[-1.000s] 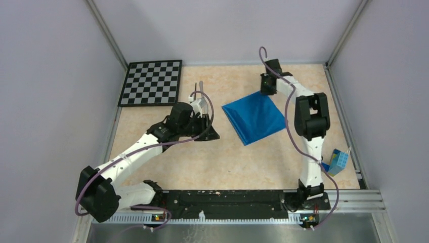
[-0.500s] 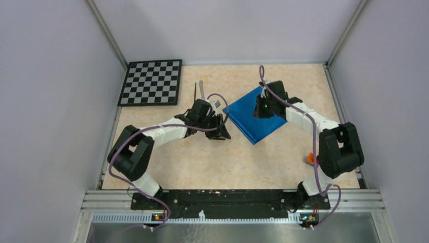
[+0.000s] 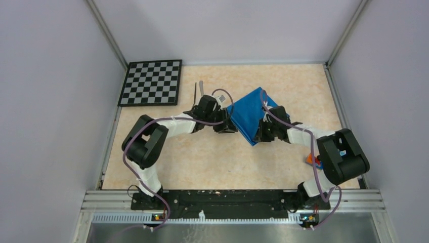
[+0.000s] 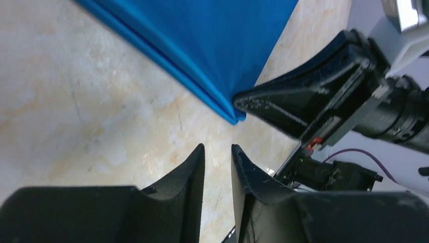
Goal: Fold the napkin into a case and place the utensils inside
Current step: Rotate the square-folded napkin at the center of the board.
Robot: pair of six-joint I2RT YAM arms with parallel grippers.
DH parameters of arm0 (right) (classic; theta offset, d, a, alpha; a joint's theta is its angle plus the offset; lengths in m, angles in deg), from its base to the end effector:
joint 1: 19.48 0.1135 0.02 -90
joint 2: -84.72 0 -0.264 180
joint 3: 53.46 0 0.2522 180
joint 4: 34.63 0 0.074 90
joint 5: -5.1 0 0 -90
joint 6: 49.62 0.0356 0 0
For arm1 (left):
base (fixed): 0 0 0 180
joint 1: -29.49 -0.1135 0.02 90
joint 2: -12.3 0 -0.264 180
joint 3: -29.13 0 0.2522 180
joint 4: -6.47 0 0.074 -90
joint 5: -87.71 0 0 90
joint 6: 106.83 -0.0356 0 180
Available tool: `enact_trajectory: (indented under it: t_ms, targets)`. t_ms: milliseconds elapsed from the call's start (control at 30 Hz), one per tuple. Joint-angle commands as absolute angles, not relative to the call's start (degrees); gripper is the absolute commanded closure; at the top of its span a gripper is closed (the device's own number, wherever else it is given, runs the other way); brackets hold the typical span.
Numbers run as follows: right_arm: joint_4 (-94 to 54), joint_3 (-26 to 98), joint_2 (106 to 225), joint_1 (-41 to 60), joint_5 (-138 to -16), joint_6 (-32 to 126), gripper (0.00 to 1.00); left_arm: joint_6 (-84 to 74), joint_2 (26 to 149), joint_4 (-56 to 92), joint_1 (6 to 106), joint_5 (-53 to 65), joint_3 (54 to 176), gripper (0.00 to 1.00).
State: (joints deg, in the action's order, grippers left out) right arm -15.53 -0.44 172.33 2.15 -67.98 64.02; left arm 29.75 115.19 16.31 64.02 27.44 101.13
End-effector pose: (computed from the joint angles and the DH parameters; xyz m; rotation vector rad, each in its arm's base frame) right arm 0.2570 0.1131 0.1470 -0.0807 2.5867 0.6811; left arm 0.2988 -0.2270 0.1729 0.0405 2.5360 -1.2584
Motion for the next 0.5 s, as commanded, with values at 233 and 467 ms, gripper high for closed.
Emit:
enact_trajectory:
  t_ms: [233,467]
  targets:
    - [-23.9,-9.3,166.9,2.9,-65.2,69.8,1.0,28.8,128.3,17.9,60.9,25.9,118.9,0.89]
    - [-29.3,-16.7,160.6,7.1,-69.7,78.6,1.0,25.4,130.0,22.0,60.7,23.3,118.5,0.98]
